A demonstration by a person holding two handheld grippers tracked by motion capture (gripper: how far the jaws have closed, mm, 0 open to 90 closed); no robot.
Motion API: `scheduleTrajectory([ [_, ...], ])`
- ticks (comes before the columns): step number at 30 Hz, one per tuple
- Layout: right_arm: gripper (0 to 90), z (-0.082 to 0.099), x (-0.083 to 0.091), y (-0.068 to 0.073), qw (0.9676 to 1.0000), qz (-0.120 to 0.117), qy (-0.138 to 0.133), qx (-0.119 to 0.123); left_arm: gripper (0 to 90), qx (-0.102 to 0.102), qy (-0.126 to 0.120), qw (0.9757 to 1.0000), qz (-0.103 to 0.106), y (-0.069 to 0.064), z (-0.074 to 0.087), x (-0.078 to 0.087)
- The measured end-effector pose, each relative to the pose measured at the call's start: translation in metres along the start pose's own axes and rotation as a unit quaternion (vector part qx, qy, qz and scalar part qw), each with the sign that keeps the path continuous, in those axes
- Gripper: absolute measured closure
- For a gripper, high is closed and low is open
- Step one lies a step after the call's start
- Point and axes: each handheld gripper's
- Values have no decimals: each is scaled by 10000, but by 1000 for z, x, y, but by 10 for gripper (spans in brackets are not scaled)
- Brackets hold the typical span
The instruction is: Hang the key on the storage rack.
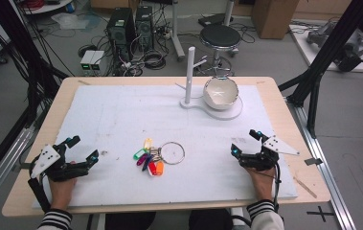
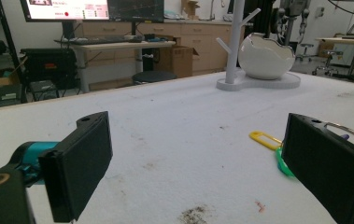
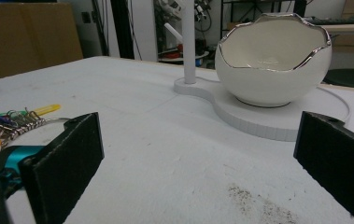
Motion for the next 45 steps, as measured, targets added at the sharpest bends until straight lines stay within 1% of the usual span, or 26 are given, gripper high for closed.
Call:
scheduleTrajectory([
  [2, 10, 0, 0, 0, 10000, -22, 16, -6, 91, 0, 8, 10000, 6, 0, 0, 0],
  [5, 10, 0, 0, 1, 10000, -12, -11, 71, 91, 1, 2, 10000, 4, 0, 0, 0],
  [6, 10, 0, 0, 2, 10000, -27, 28, 38, 91, 11, 11, 10000, 0, 0, 0, 0],
  [7, 10, 0, 0, 2, 9999, -21, 14, 134, 91, 33, -9, 10000, 1, 0, 0, 0],
  [9, 10, 0, 0, 2, 9999, -5, 9, 166, 91, -1, -1, 10000, 4, 0, 0, 0],
  [14, 10, 0, 0, 2, 9999, -13, 10, 128, 91, 9, -19, 10000, 19, 0, 0, 1],
  [15, 10, 0, -1, 2, 9999, -2, 5, 165, 91, 8, -20, 10000, 14, 0, 0, 1],
  [17, 10, 0, -1, 3, 9999, 6, 7, 164, 91, 29, -20, 10000, 1, 0, 0, 0],
  [19, 10, 0, 0, 2, 9999, 25, 16, 142, 91, 24, -20, 10000, 3, 0, 0, 0],
  [20, 10, 0, 0, 1, 10000, 46, -3, 50, 91, 1, 0, 10000, 12, 0, 0, 1],
  [21, 10, 0, 0, 1, 10000, 46, -3, 50, 91, -10, -13, 10000, 8, 0, 0, 0],
  [23, 10, -1, 1, 0, 9999, 124, -37, -48, 91, -15, -11, 10000, 13, 0, 0, 0],
  [25, 10, -2, 1, 0, 9998, 185, 7, -14, 91, -14, -14, 10000, 12, 0, 0, 0],
  [26, 10, -7, 2, -1, 9997, 253, 27, 63, 91, -5, -15, 10000, 15, 0, 0, 0],
  [28, 10, -8, 3, -1, 9997, 258, 36, 29, 91, -6, -16, 10000, 17, 0, 0, 0],
  [29, 10, -16, 3, -2, 9998, 175, 111, -79, 91, -7, -15, 10000, 16, 0, 0, 0],
  [31, 10, -19, 2, -3, 9997, 141, 156, -95, 91, -7, -17, 10000, 16, 0, 0, 0],
  [35, 10, -38, -1, -4, 9994, -31, 293, -183, 91, -12, -18, 10000, 11, 0, 0, 0],
  [37, 10, -47, -4, -3, 9991, -84, 401, -128, 91, -4, -18, 10000, 16, 0, 0, 0],
  [40, 10, -60, -10, 0, 9984, -205, 529, 35, 91, -13, -17, 10000, 11, 0, 0, 0],
  [41, 10, -64, -11, 2, 9977, -267, 612, 69, 91, -14, -17, 10000, 13, 0, 0, 0],
  [43, 10, -73, -16, 6, 9967, -363, 692, 203, 91, -9, -17, 10000, 17, 0, 0, 0],
  [45, 10, -81, -21, 11, 9950, -514, 803, 293, 91, -13, -18, 10000, 19, 0, 0, 1],
])
Point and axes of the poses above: each handheld gripper's, and its own axes: x roughly backward along the jaws, z roughly out of its underside, y roughly to its left, and after that the axes turned 8 degrees about z, right-handed
